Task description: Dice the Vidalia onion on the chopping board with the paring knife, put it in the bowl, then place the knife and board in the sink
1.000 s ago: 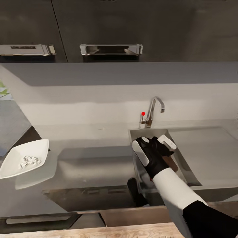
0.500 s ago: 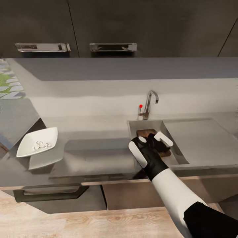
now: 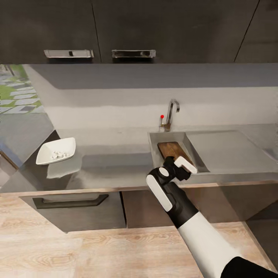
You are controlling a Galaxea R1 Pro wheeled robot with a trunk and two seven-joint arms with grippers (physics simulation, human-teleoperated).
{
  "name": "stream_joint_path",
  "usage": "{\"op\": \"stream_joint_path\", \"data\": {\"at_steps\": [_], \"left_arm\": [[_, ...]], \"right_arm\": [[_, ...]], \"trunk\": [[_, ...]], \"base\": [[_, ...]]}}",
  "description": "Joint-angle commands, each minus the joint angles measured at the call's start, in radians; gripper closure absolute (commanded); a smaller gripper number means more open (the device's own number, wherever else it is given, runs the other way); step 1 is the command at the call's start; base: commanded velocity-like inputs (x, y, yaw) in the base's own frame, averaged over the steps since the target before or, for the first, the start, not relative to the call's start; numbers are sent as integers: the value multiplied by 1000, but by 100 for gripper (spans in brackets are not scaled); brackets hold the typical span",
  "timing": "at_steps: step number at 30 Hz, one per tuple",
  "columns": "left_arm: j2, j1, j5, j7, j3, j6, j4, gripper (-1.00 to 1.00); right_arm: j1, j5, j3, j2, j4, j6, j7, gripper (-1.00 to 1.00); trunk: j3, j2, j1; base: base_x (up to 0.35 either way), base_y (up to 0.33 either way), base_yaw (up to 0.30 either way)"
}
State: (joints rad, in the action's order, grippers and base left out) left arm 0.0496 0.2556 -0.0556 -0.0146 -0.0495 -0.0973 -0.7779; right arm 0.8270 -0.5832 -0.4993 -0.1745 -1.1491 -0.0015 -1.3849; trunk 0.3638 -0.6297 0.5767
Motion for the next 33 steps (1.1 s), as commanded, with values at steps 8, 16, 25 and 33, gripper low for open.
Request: {"op": "stream_joint_path", "data": {"at_steps": [8,16,25,33], "left_arm": [[0,1,-6,-1,-1,-1,-1,-100],[-1,1,-6,-1,-1,-1,-1,-100],[-1,1,-7,-1,-1,-2,-1,-100],[-12,0,-5,-1,-2,-1,-9,-100]], "right_arm": [[-111,-3,-79,9,-126,-4,-4,-100],[-186,-3,-95,39,-142,-13,2,-100],[-243,-37,-223,121,-128,-91,61,-100],[-257,-239,-498,250,-125,-217,80,-100]], "trunk": [[1,-1,0],[1,-1,0],[1,-1,0],[1,-1,0]], "base": [[-342,0,0],[-341,0,0],[-120,0,0],[-3,0,0]]}}
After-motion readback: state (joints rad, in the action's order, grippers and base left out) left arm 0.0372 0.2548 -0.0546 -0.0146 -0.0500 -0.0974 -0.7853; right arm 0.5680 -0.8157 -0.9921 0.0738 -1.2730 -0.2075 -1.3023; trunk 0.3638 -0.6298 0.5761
